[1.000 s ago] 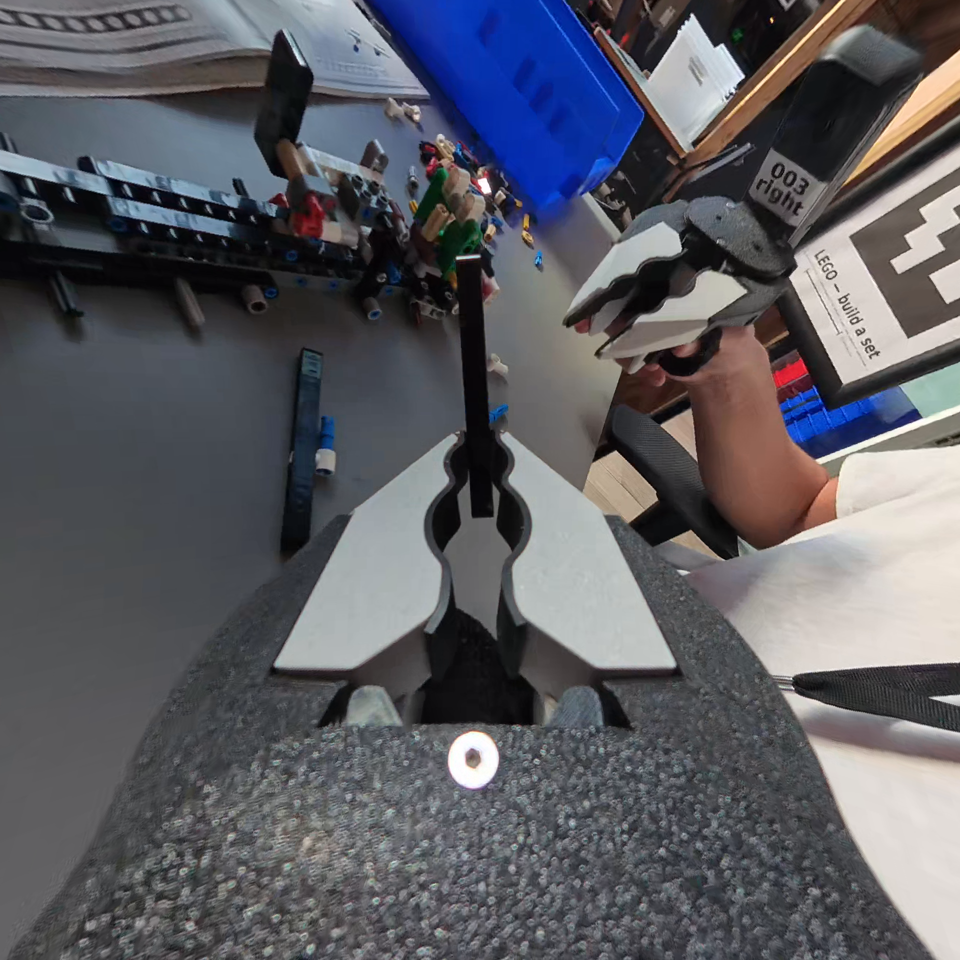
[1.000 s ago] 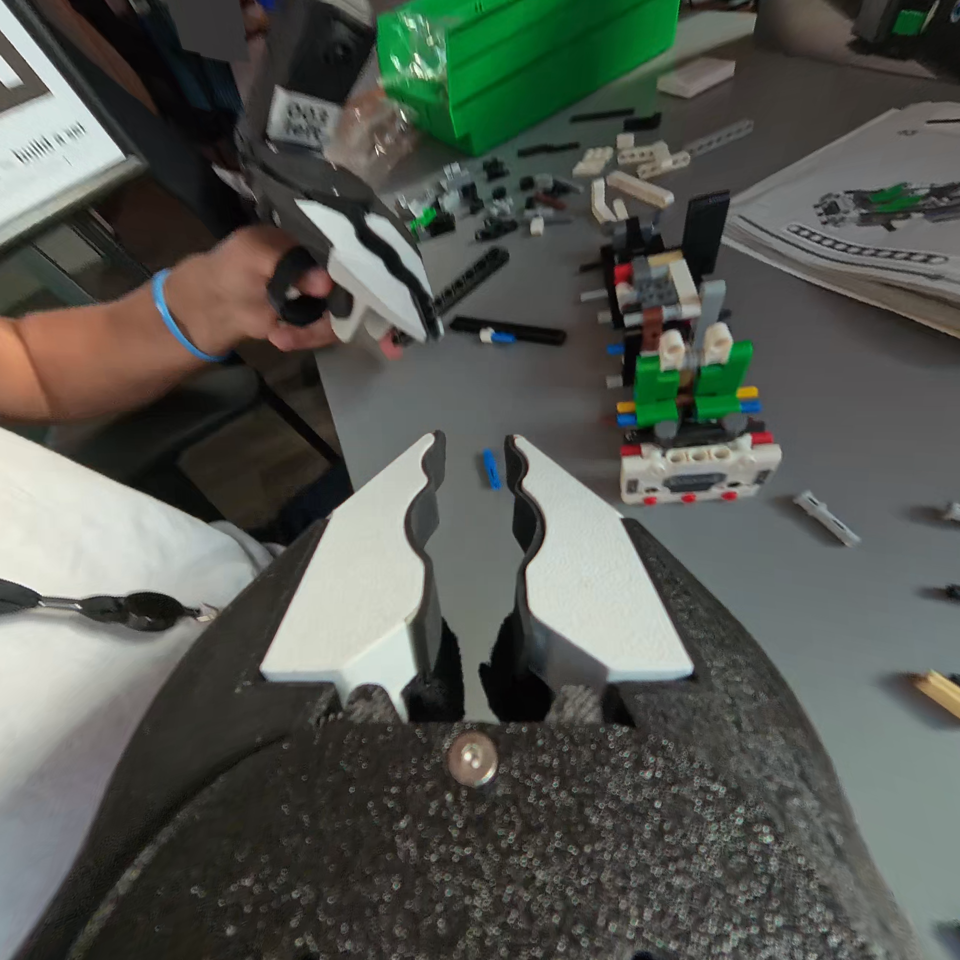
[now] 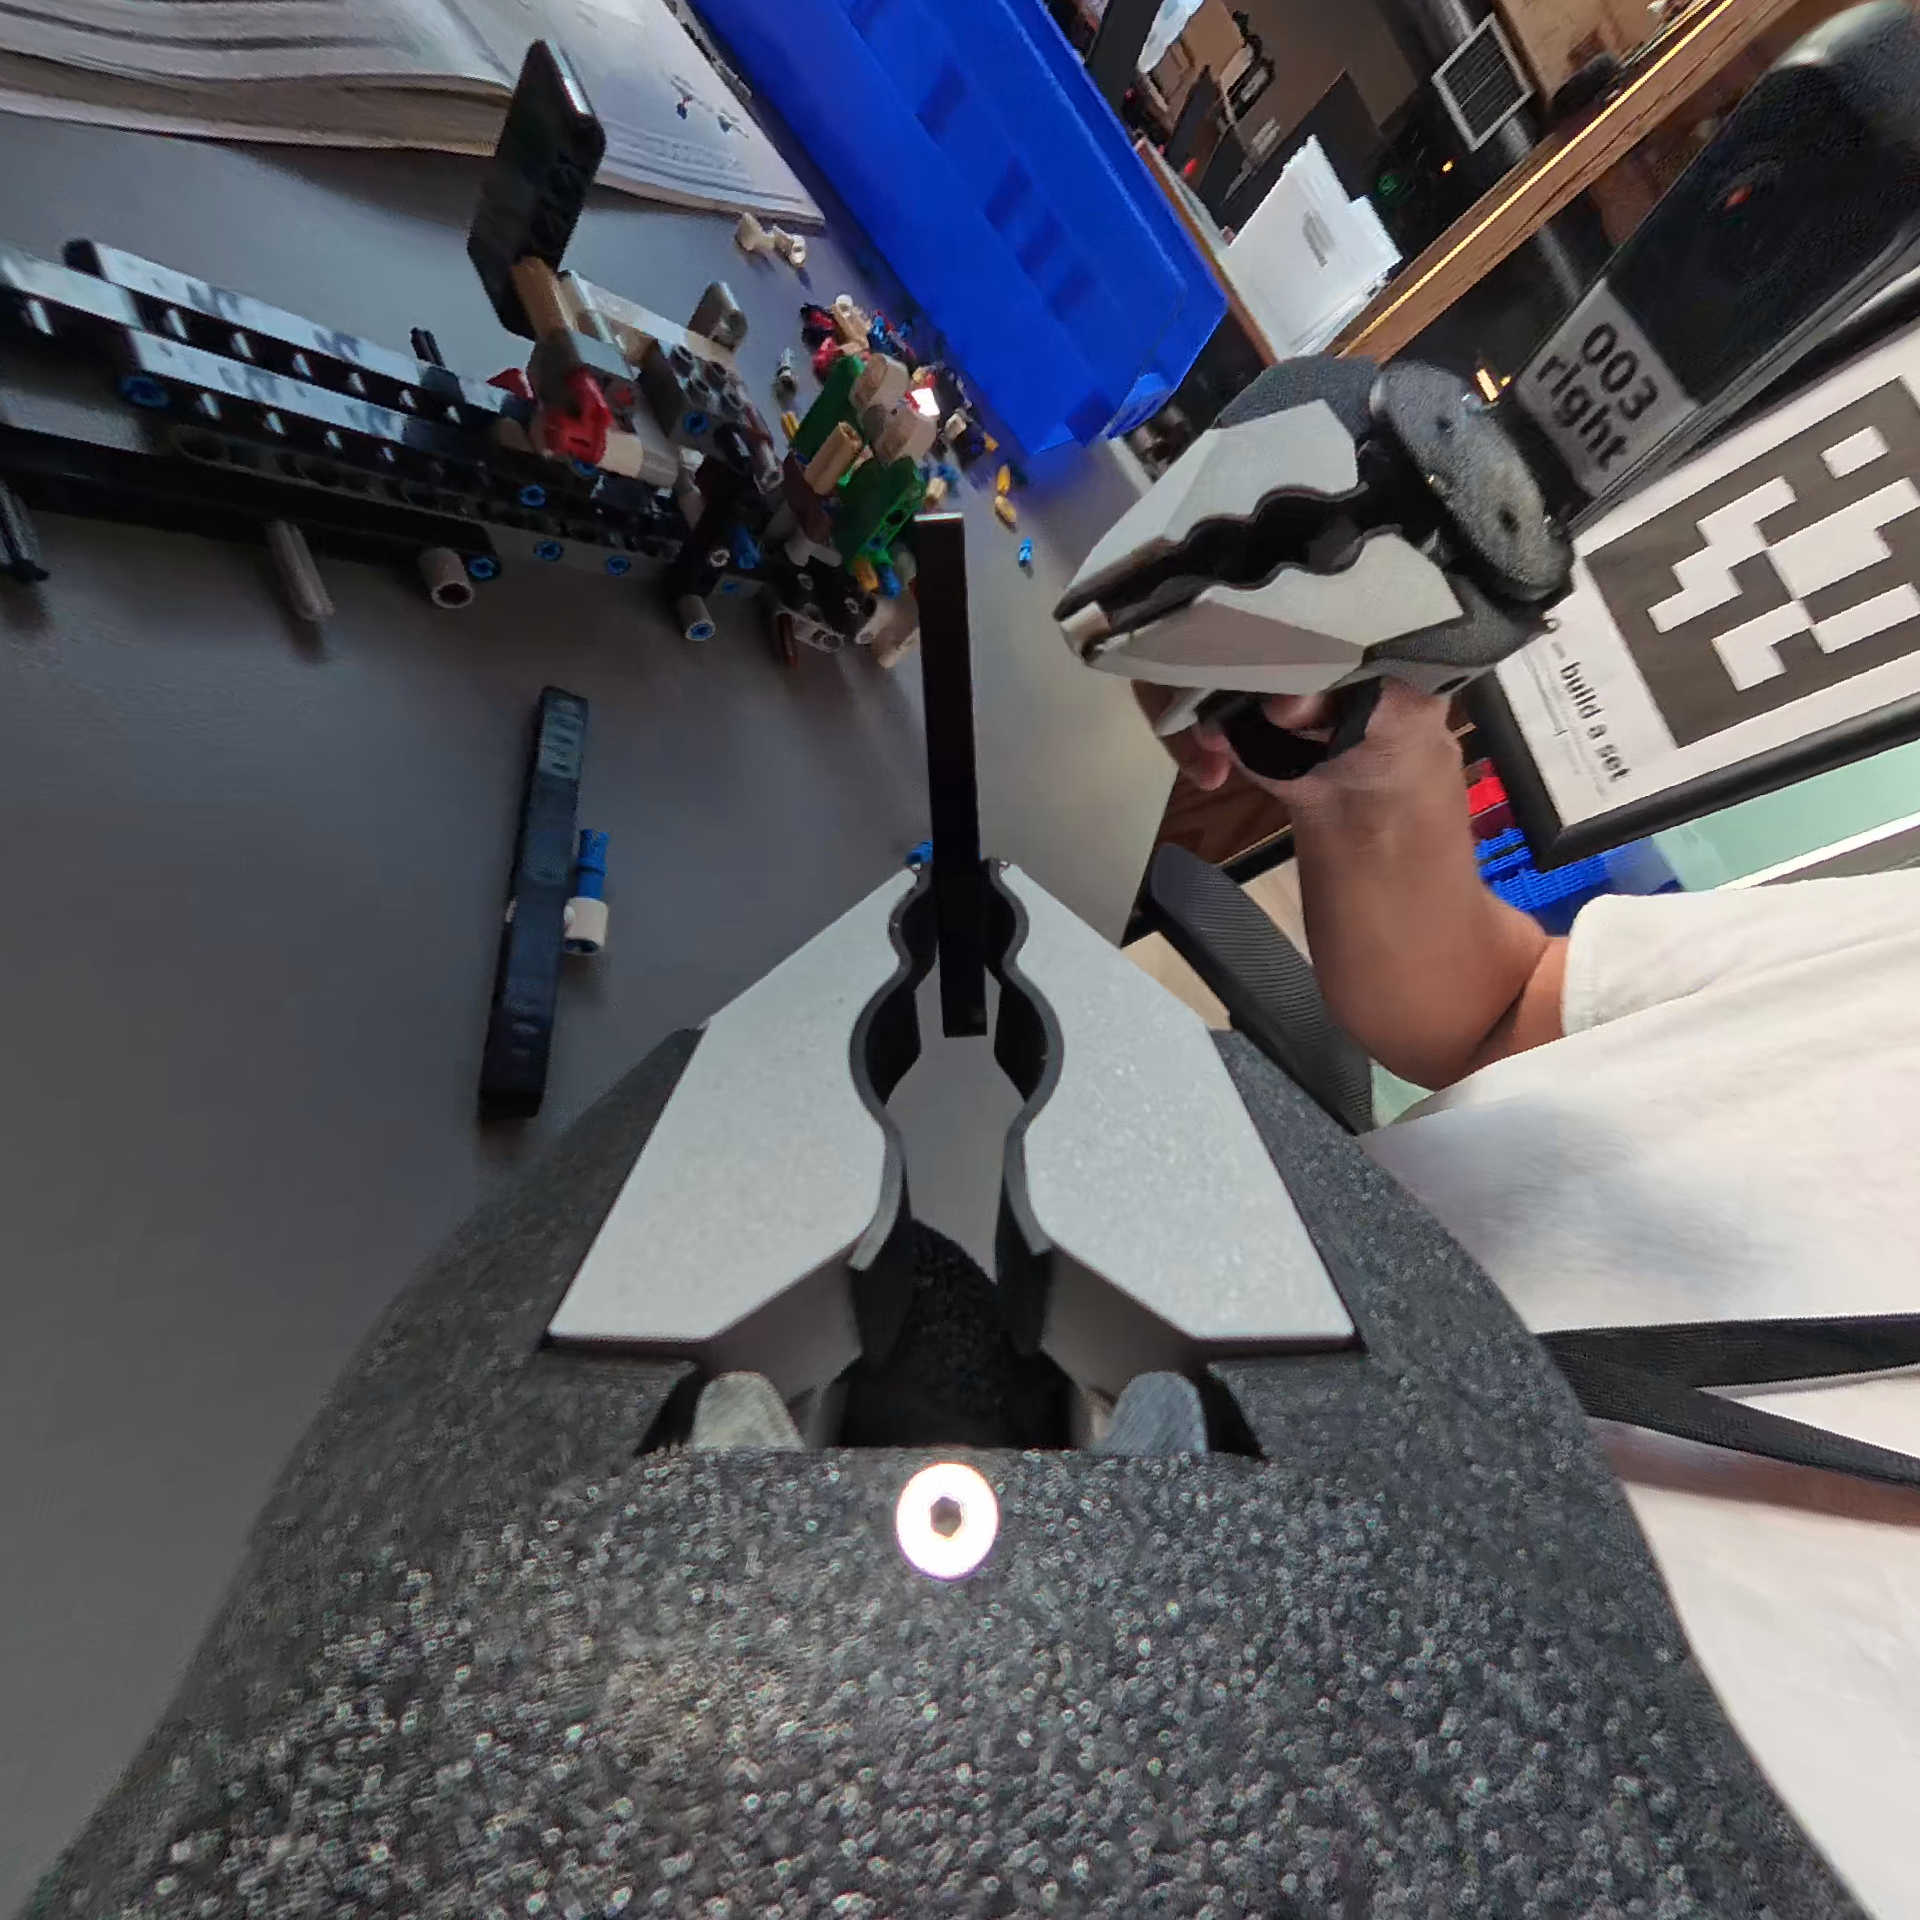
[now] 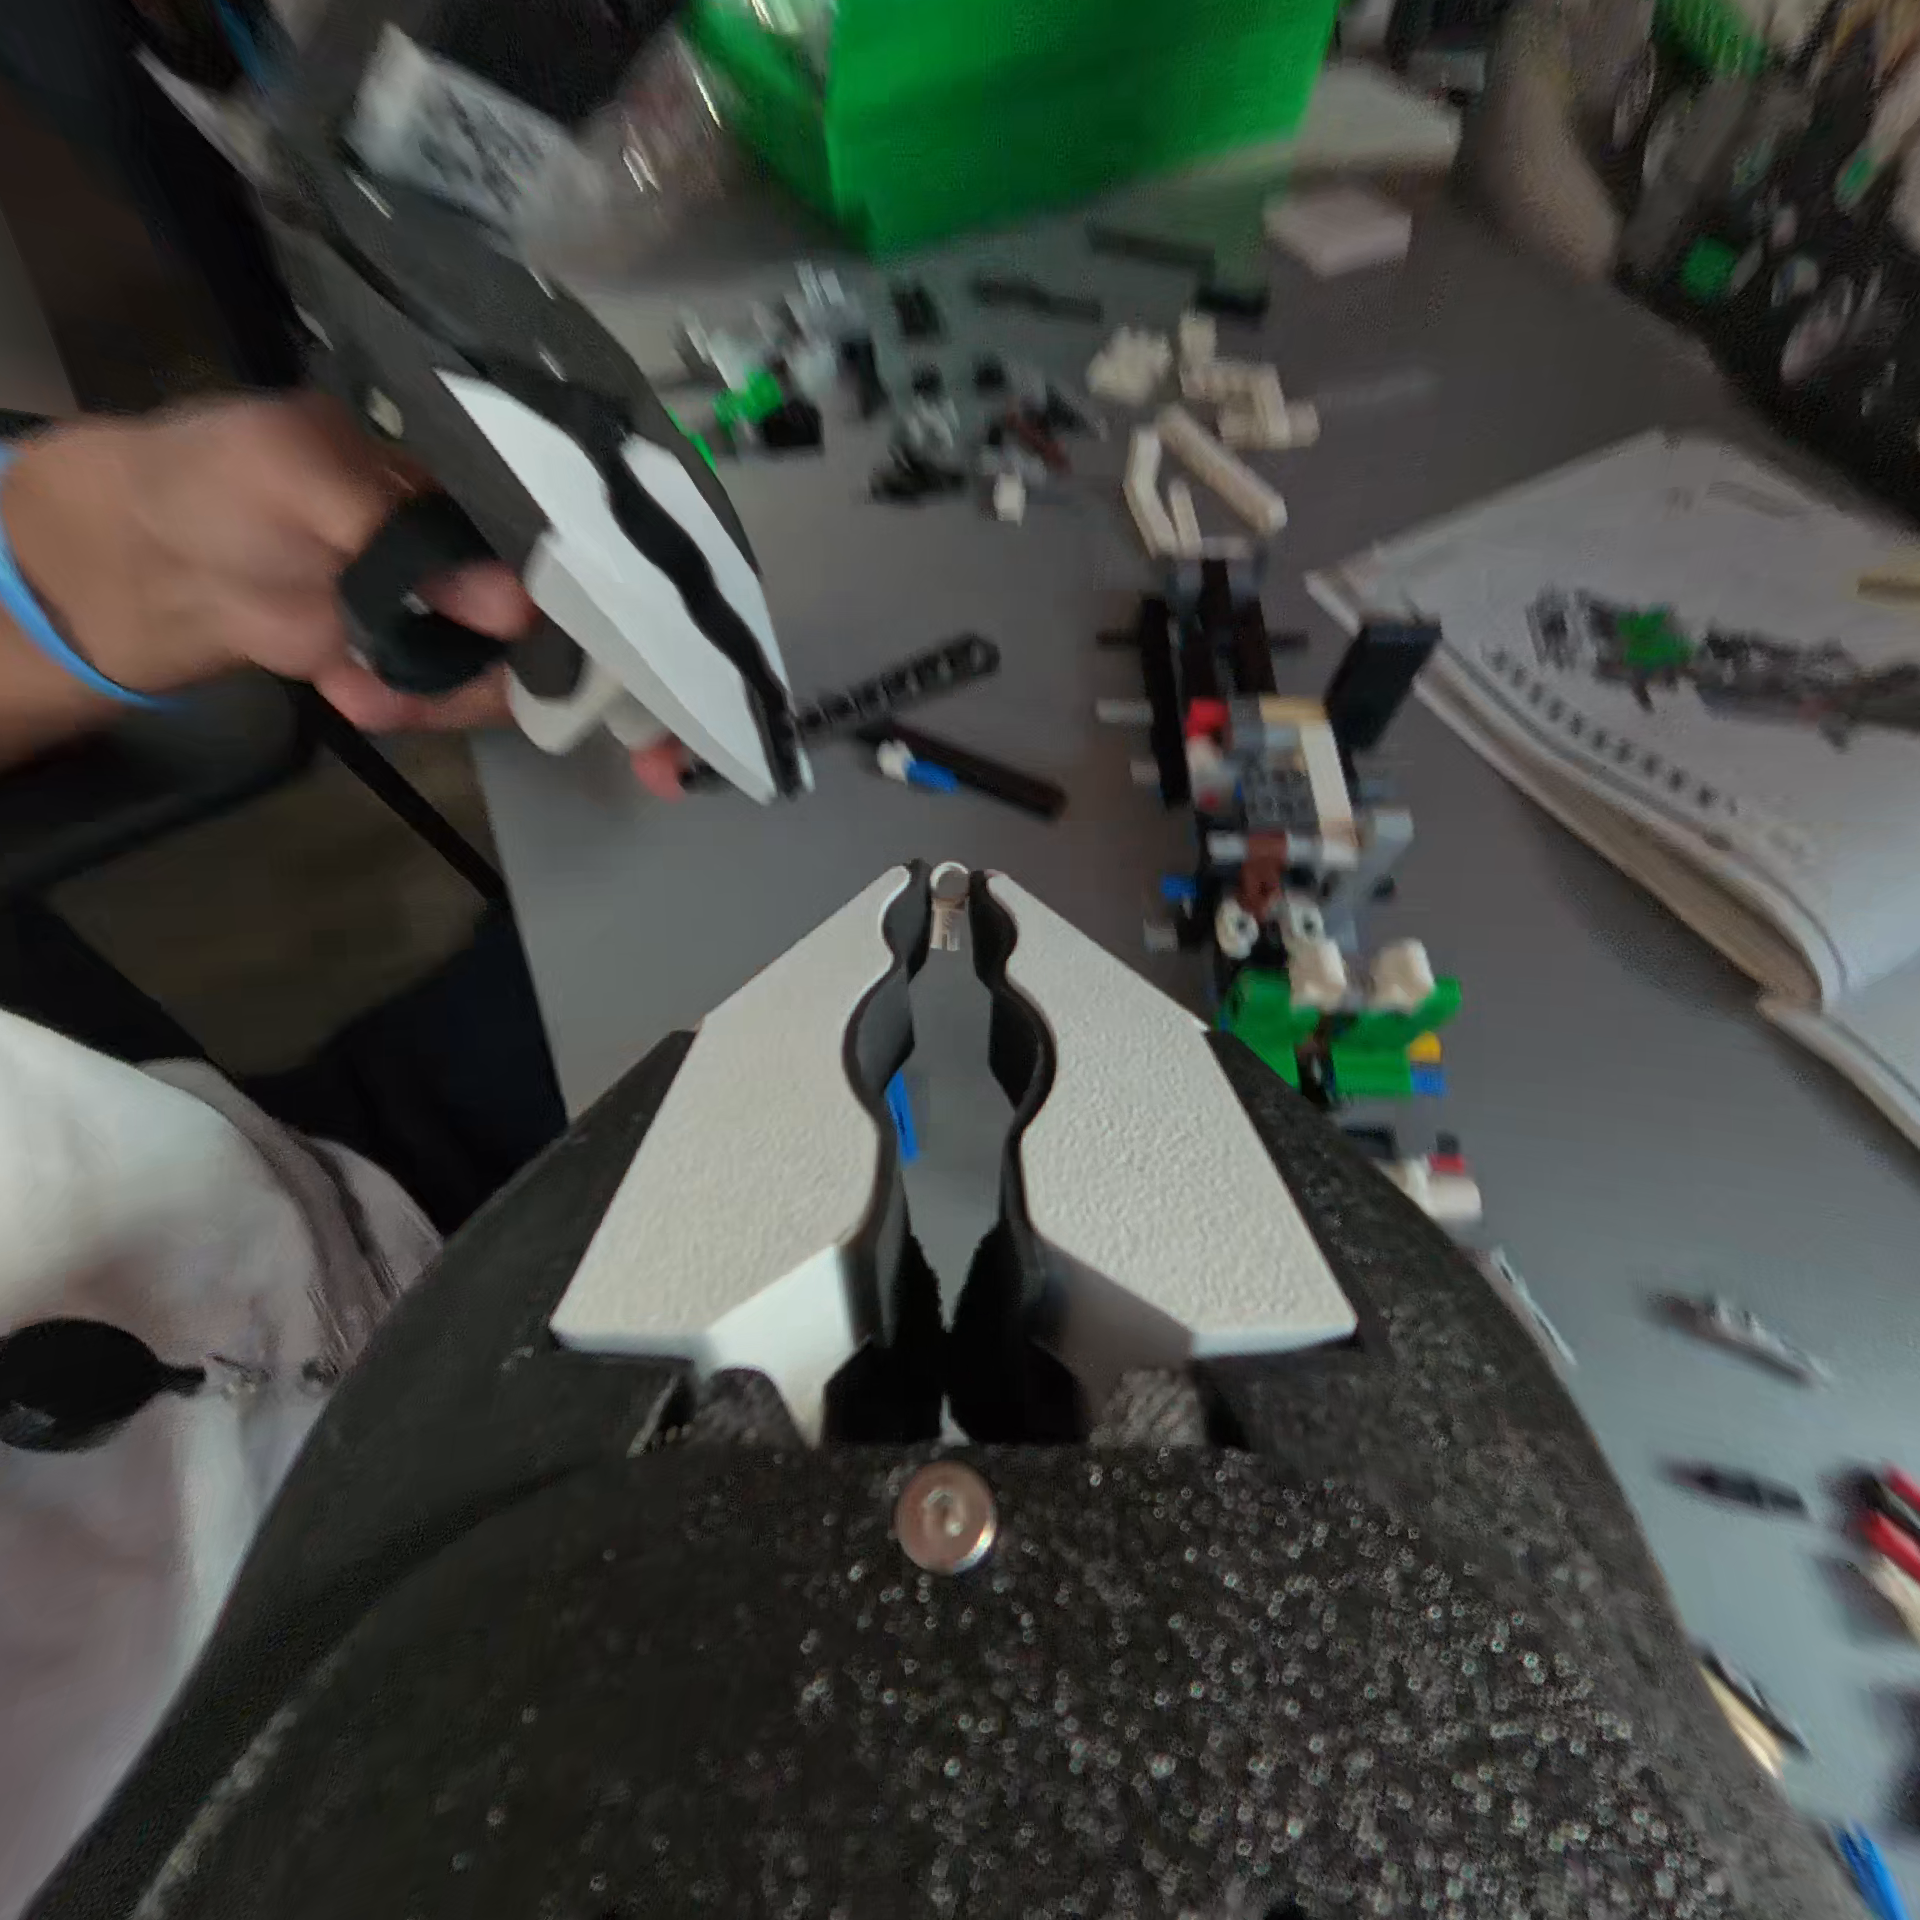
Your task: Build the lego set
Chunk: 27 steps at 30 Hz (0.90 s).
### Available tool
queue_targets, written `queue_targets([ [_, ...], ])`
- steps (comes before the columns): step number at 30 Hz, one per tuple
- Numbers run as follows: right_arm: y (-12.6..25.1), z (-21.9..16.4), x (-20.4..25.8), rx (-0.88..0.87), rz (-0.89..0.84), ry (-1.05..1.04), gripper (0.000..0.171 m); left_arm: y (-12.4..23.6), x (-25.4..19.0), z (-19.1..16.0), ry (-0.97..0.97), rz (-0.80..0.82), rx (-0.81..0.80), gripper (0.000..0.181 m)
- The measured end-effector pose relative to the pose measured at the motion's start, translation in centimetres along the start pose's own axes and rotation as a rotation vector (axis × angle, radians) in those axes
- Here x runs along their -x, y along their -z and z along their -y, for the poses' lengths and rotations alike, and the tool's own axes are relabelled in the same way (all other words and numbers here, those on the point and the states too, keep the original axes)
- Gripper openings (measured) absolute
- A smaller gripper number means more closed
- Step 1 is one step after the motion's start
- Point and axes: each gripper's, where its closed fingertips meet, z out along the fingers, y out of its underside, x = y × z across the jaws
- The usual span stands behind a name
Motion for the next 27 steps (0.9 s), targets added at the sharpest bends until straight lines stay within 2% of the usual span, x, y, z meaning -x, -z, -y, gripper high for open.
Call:
queue_targets([
  [1,0.2,2.6,1.5,-0.168,0.076,0.008,0.006,0.1,-0.9,0.4,0.051,-0.075,-0.023,0.006],
  [3,-0.1,5.0,3.4,-0.367,0.179,-0.009,0.006,0.3,-2.4,0.8,0.135,-0.205,-0.051,0.006],
  [5,-1.2,5.5,4.2,-0.413,0.218,-0.066,0.006,0.4,-3.2,1.0,0.162,-0.261,-0.064,0.006],
  [8,-1.6,6.2,4.9,-0.492,0.213,-0.043,0.006,0.6,-3.8,1.2,0.220,-0.321,-0.081,0.005],
  [14,-2.2,5.4,5.3,-0.458,0.156,0.089,0.006,1.0,-4.1,1.4,0.295,-0.378,-0.092,0.005],
  [20,-1.7,5.2,5.7,-0.514,0.097,0.306,0.006,1.3,-4.3,1.6,0.329,-0.417,-0.103,0.006],
  [27,-1.0,5.5,4.6,-0.547,0.095,0.216,0.006,1.8,-3.6,1.7,0.311,-0.377,-0.117,0.006],
])
